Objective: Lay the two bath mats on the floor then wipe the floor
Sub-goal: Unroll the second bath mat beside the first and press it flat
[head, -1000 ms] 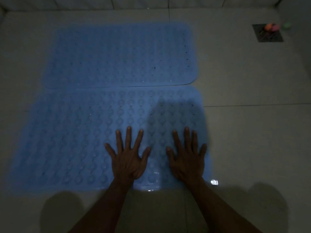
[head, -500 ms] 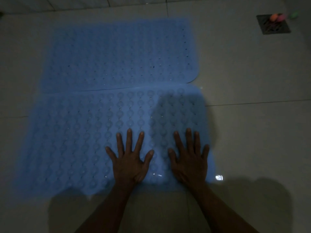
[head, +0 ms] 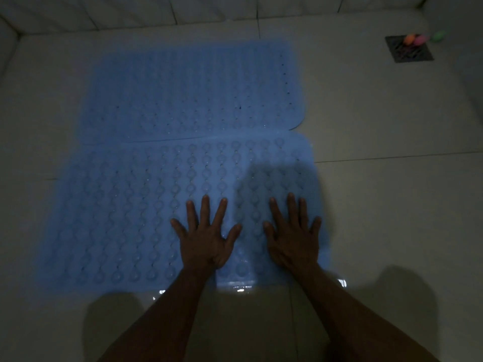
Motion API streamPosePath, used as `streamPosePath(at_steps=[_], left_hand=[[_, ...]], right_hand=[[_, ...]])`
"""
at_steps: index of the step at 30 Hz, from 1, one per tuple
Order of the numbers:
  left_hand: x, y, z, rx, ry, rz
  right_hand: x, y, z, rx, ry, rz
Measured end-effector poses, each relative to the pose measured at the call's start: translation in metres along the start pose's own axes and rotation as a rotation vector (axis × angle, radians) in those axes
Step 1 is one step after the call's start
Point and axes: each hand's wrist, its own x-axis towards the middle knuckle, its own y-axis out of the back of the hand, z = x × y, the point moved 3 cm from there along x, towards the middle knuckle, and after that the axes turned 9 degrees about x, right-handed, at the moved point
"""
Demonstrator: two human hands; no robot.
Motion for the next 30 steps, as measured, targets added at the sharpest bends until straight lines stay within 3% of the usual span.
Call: streamPosePath(at_steps=[5,10,14,30], left_hand=[[0.039,0.031,0.003,0.058,-0.037,0.094],[0.112,0.053,0.019,-0.055,-0.057,0.089],[0.176,0.061,0.017,-0.065,-0.053,0.130],[0.194,0.048,0.016,-0.003,-0.016,0.093]], right_hand=[[0.042,0.031,-0.022,0.039,-0.034,0.179],[0.131,0.045,-0.031,0.167,-0.002,0.073],[0.187,0.043,-0.029,0.113,0.029,0.023],[0.192,0.035,-0.028,0.026,-0.030,0.072]])
